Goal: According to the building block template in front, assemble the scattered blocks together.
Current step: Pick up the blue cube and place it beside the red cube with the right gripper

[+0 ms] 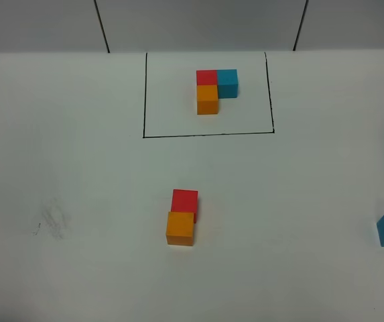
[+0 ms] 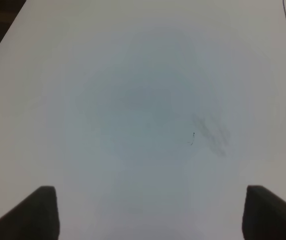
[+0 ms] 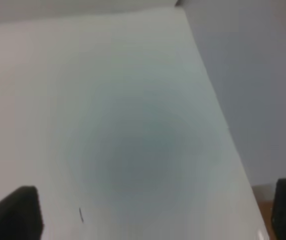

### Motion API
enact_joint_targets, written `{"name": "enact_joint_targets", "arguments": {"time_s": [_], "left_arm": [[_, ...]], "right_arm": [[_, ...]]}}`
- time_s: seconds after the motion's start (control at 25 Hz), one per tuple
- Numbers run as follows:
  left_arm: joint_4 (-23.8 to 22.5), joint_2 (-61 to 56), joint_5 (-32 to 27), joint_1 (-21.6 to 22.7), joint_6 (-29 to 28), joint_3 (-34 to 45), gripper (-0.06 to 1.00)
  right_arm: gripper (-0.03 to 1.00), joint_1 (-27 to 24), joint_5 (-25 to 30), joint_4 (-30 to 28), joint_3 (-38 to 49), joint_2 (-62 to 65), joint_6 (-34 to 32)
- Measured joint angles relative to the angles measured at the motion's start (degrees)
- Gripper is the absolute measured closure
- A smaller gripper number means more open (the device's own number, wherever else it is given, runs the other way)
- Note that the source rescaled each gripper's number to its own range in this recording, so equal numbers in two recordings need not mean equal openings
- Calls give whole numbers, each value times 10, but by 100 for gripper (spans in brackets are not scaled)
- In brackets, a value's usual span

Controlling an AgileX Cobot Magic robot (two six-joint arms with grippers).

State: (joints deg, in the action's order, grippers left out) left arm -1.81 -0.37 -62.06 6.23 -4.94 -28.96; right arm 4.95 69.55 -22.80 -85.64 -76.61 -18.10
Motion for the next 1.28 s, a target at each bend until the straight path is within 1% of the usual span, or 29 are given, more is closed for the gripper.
{"name": "enact_joint_targets", "arguments": {"time_s": [0.08, 0.16, 0.28, 0.36, 0.48, 0.56, 0.72, 0.8, 0.92, 1.12, 1.28], "left_arm": [[0, 0, 0, 0, 0, 0, 26], [0, 0, 0, 0, 0, 0, 26], [0, 0, 0, 0, 0, 0, 26], [0, 0, 0, 0, 0, 0, 26], [0, 0, 0, 0, 0, 0, 26], [0, 0, 0, 0, 0, 0, 26], [0, 0, 0, 0, 0, 0, 26], [0, 0, 0, 0, 0, 0, 26], [0, 0, 0, 0, 0, 0, 26], [0, 0, 0, 0, 0, 0, 26], [0, 0, 0, 0, 0, 0, 26]], "right_arm": [[10, -38, 0, 34, 48, 1, 30], [11, -59, 1, 57, 99, 1, 56], [12, -66, 2, 85, 173, 1, 78], [12, -66, -4, 115, 222, 2, 86], [12, -66, -61, 171, 289, 7, 98], [12, -59, -97, 187, 324, 8, 104], [13, -27, -158, 190, 371, 8, 100], [13, -6, -194, 180, 386, 8, 87], [14, 14, -210, 164, 397, 3, 69], [15, 21, -217, 150, 399, -32, 62], [15, 21, -261, 149, 411, -65, 61]]}}
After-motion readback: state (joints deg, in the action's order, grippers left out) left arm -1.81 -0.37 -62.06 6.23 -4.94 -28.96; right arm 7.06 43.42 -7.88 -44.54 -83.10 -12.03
